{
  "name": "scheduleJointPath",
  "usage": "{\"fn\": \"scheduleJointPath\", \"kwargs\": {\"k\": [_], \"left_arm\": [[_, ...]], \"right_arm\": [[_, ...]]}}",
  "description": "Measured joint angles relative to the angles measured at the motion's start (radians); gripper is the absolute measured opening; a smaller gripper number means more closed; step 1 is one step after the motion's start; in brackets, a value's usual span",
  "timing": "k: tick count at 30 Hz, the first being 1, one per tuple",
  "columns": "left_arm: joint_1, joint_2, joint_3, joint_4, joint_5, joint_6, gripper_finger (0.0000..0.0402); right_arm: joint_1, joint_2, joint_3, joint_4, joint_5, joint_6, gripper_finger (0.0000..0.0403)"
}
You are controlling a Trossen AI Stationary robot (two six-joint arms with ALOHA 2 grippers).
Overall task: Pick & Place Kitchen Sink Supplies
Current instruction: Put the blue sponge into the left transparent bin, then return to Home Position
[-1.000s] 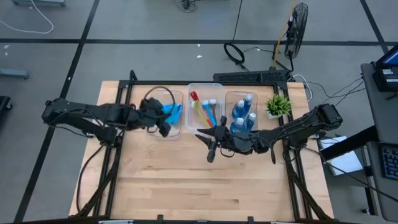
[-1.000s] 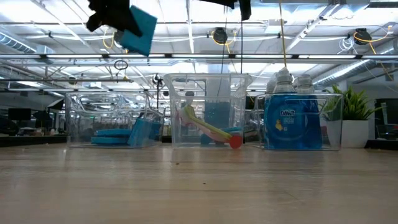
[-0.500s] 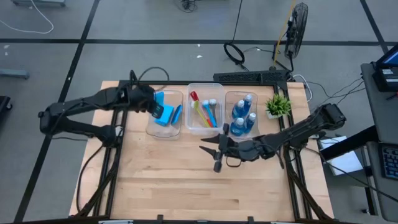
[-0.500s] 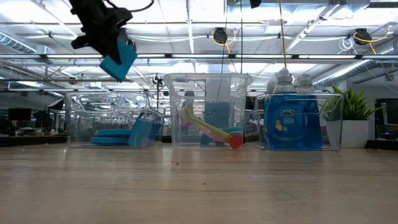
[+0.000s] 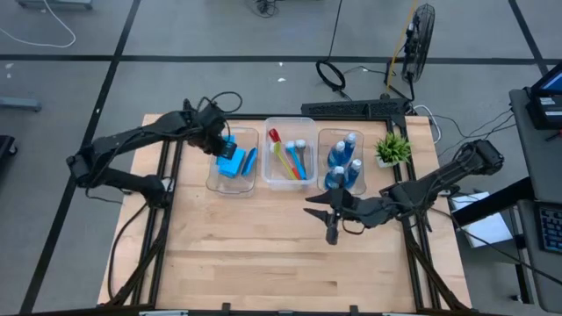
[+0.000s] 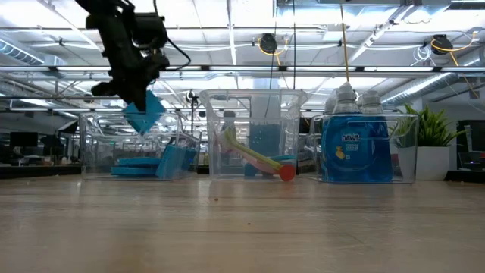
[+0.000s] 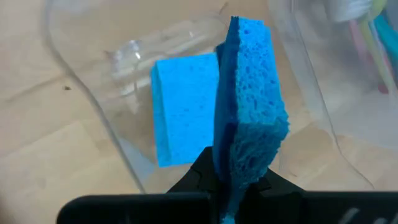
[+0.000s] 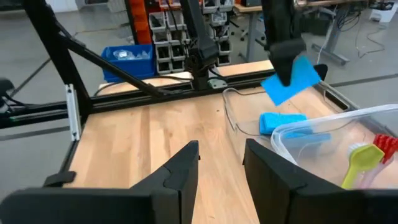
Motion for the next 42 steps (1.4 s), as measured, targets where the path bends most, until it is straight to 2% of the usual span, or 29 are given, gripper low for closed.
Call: {"fn": "scheduleJointPath", "kwargs": {"k": [6, 10, 19, 27, 34, 39, 42], "left_arm": [[0.000, 0.128, 0.000, 0.120, 0.106, 0.015, 0.0010], [0.004, 0.202, 0.000, 0.142, 0.125, 0.018, 0.0009], [0.040, 0.243, 0.000, 0.146, 0.155, 0.047, 0.0018], [0.041, 0.243, 0.000, 0.141, 0.138, 0.071, 0.0101], [0.043, 0.241, 0.000, 0.132, 0.139, 0.093, 0.0205], [0.076, 0.209, 0.000, 0.002, 0.201, 0.171, 0.0273], [0.095, 0.167, 0.000, -0.112, 0.224, 0.204, 0.0304]], "right_arm": [[0.004, -0.023, 0.000, -0.001, 0.000, 0.000, 0.0116], [0.004, -0.023, 0.000, -0.013, 0.000, 0.014, 0.0116], [0.004, -0.023, 0.000, -0.066, -0.001, 0.116, 0.0116], [0.004, -0.023, 0.000, -0.066, -0.001, 0.128, 0.0116], [0.004, -0.023, 0.000, -0.066, -0.001, 0.172, 0.0116], [0.004, -0.023, 0.000, -0.066, -0.010, 0.187, 0.0116], [0.004, -0.023, 0.000, -0.066, -0.062, 0.170, 0.0116]]}}
